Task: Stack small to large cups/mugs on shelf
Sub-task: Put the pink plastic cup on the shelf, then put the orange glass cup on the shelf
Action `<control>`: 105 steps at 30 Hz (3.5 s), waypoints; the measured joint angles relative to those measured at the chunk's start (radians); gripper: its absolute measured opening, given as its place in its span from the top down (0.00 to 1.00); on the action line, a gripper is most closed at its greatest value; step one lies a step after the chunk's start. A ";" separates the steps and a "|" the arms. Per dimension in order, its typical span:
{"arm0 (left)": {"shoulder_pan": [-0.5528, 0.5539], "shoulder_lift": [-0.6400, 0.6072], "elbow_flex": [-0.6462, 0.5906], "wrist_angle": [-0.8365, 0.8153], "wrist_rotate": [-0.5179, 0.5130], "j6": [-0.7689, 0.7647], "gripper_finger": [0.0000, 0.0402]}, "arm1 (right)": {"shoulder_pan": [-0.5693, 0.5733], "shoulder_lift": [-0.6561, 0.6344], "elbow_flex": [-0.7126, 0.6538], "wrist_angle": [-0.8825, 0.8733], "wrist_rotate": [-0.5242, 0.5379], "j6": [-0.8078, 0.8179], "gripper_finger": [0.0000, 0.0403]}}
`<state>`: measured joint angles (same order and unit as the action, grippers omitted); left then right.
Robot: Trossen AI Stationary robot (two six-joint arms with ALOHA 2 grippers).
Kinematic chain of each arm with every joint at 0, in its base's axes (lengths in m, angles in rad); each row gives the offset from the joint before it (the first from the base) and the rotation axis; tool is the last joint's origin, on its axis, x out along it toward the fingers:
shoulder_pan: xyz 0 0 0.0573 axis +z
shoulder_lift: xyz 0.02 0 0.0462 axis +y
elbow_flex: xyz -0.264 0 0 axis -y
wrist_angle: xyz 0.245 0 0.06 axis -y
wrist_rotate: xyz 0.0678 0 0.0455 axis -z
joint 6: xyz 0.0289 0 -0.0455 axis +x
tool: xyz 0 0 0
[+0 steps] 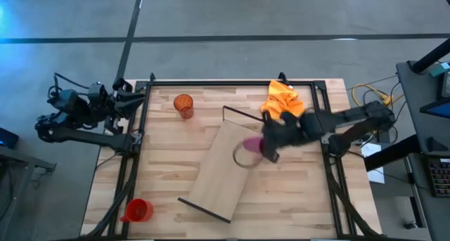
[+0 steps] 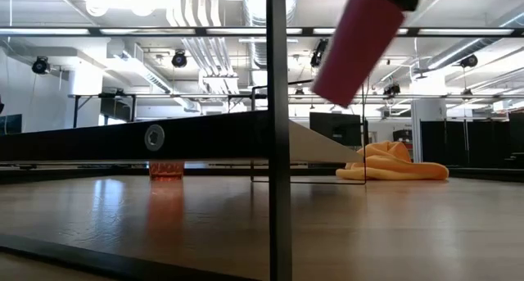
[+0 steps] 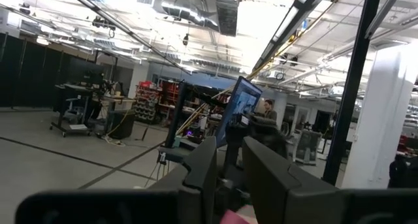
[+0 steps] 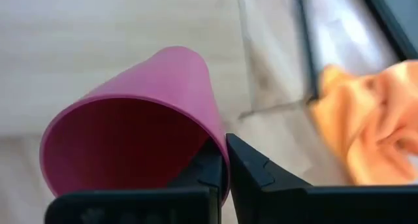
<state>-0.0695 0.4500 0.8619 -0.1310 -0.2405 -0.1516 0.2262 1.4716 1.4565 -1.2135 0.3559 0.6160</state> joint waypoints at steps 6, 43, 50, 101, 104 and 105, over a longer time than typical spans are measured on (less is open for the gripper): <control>0.000 0.026 0.000 0.002 0.000 -0.002 0.85 | -0.179 0.031 0.067 0.126 -0.231 -0.194 0.98; 0.000 0.115 -0.002 -0.036 -0.072 -0.082 0.85 | -0.299 0.434 0.418 -0.201 -0.278 -0.419 0.98; 0.000 0.117 -0.002 -0.035 -0.072 -0.081 0.85 | -0.299 0.443 0.405 -0.189 -0.285 -0.440 0.97; 0.285 0.658 0.137 -0.653 -0.152 -0.355 0.85 | -0.297 0.389 0.892 -0.325 -0.277 -0.408 0.81; 0.393 0.713 0.208 -0.760 -0.029 -0.309 0.85 | -0.297 0.389 0.891 -0.351 -0.276 -0.406 0.82; 0.424 0.731 0.228 -0.763 0.014 -0.292 0.85 | -0.297 0.389 0.891 -0.359 -0.277 -0.407 0.82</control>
<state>0.3544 1.1811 1.0898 -0.8944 -0.2261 -0.4435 -0.0704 1.8610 2.3476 -1.5728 0.0792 0.2093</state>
